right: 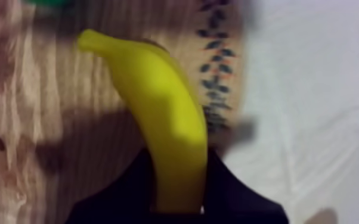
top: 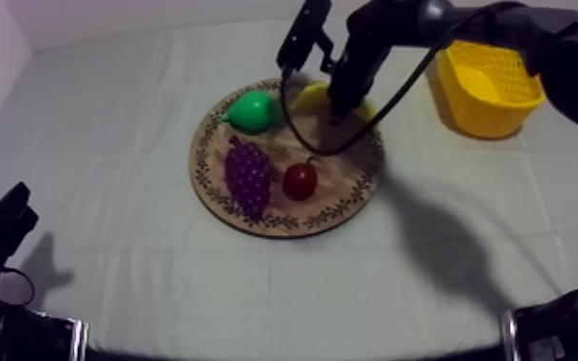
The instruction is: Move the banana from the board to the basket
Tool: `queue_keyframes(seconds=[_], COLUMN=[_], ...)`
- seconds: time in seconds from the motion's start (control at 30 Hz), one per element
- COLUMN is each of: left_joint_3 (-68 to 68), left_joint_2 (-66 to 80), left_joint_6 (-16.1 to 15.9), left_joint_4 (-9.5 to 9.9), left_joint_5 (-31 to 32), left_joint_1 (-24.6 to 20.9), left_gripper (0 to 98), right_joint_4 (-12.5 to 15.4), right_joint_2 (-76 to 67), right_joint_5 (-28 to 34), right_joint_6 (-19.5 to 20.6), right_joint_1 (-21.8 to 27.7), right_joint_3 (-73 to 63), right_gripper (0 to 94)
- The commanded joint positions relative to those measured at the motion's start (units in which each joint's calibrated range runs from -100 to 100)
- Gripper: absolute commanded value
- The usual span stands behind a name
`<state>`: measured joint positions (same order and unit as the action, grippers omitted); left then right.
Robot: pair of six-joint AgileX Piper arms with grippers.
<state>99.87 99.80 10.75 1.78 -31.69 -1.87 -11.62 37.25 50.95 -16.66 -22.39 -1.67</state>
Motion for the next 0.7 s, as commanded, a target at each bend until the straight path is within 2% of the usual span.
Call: queue_keyframes(seconds=[0.0,0.2,0.4,0.67], left_joint_3=[0.0,0.0,0.0,0.0], left_joint_2=[0.0,0.0,0.0,0.0], left_joint_6=[0.0,0.0,0.0,0.0], left_joint_4=[0.00,0.00,0.00,0.00], left_joint_5=[0.0,0.0,0.0,0.0], left_joint_1=[0.0,0.0,0.0,0.0], left_gripper=[0.1,0.1,0.1,0.1], right_joint_4=[0.6,2.1,3.9,2.9], right_joint_2=[-2.5,-10.6,-16.7,-19.0], right_joint_5=[0.6,4.0,8.3,8.7], right_joint_6=[-0.1,-1.5,-3.1,-2.1], right_joint_1=[0.4,3.4,8.8,15.6], right_joint_3=[0.1,-0.1,-2.3,-3.2], right_gripper=[2.5,4.7,5.3,7.0])
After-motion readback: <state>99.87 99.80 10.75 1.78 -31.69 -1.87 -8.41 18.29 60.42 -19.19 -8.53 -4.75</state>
